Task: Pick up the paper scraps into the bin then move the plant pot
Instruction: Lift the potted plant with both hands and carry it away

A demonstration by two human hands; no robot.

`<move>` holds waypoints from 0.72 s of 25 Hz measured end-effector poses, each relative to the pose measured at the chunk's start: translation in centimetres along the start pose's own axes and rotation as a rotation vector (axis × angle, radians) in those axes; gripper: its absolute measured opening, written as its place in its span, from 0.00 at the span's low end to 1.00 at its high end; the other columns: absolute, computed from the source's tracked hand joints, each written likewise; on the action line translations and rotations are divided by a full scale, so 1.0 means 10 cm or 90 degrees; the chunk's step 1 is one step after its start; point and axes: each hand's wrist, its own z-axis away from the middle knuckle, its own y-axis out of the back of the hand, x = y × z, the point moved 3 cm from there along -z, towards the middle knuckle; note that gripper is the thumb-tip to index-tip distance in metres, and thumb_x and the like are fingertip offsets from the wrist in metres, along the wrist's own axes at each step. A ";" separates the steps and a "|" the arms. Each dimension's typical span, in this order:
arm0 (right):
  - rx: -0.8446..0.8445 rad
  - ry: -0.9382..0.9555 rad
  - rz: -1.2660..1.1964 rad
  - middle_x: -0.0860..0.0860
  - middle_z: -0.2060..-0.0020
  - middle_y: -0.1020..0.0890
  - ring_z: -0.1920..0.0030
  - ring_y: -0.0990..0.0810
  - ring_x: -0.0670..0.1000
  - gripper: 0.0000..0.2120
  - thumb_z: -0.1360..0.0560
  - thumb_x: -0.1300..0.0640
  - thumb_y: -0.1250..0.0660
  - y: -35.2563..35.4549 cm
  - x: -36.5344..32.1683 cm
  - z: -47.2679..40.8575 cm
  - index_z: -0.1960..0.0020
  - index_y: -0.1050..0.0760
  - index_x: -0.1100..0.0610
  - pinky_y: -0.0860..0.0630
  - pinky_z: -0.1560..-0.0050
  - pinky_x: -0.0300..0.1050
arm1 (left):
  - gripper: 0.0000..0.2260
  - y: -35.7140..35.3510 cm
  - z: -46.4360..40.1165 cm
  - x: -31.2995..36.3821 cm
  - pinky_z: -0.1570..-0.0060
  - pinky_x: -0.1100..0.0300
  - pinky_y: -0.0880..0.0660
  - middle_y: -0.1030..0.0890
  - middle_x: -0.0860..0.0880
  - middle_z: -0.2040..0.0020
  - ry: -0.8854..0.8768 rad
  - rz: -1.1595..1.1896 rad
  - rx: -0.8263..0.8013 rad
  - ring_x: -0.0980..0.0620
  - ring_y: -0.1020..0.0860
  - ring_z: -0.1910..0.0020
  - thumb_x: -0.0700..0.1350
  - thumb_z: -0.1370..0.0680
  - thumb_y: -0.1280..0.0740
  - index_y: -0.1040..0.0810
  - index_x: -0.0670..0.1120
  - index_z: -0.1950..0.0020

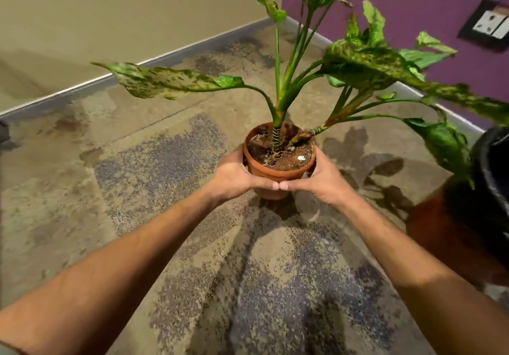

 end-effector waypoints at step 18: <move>-0.012 0.018 0.060 0.41 0.42 0.20 0.39 0.23 0.42 0.49 0.52 0.38 0.17 0.90 -3.86 0.52 0.34 0.31 0.43 0.28 0.34 0.52 | 0.46 1.76 0.64 3.52 0.37 0.53 0.26 0.20 0.52 0.40 -0.012 -0.007 0.026 0.57 0.22 0.41 0.51 0.47 0.16 0.30 0.46 0.32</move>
